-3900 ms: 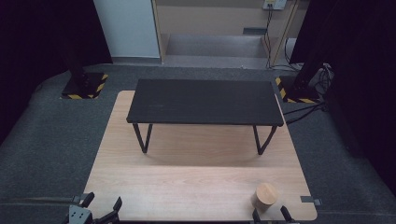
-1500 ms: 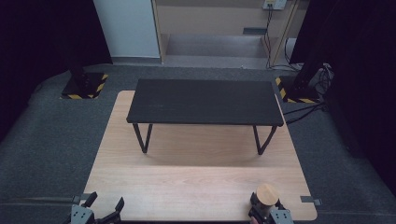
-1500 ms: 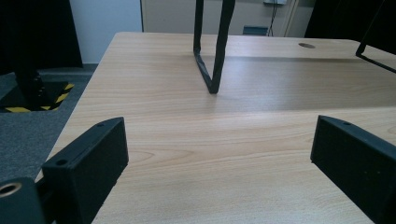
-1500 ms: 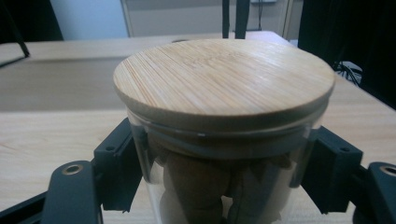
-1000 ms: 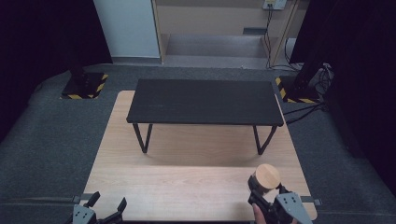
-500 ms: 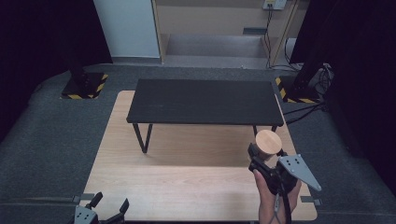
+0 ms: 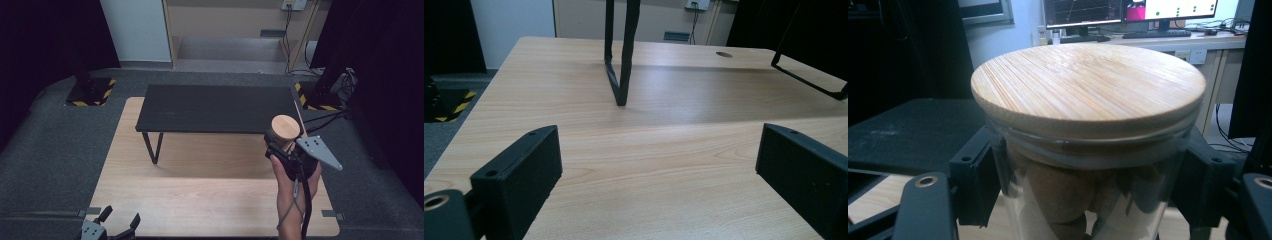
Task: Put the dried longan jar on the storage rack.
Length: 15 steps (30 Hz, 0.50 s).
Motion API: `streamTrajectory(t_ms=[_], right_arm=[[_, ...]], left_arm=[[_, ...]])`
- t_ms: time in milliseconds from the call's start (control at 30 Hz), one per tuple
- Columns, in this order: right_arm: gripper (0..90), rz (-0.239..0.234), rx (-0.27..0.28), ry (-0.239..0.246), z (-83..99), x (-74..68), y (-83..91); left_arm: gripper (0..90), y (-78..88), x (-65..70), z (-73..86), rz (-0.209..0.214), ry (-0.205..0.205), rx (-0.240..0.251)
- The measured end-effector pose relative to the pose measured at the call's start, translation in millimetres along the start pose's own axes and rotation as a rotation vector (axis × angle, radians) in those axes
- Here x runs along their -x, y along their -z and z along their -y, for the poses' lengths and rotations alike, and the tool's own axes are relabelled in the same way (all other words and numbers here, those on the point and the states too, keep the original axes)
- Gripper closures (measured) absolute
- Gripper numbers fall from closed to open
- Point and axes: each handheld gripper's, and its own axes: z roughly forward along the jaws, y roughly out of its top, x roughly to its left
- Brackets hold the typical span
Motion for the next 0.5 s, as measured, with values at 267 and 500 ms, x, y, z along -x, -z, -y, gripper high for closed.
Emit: streamTrajectory(t_ms=[267,500], right_arm=[[25.6,0.01,-0.012,0.013,-20.6,6.3,-36.3],[25.6,0.038,-0.024,0.029,-26.8,11.9,-61.5]], left_arm=[[3.3,0.7,-0.2,0.5,0.001,0.002,-0.002],[3.4,1.6,-0.7,0.9,-0.002,0.007,-0.006]])
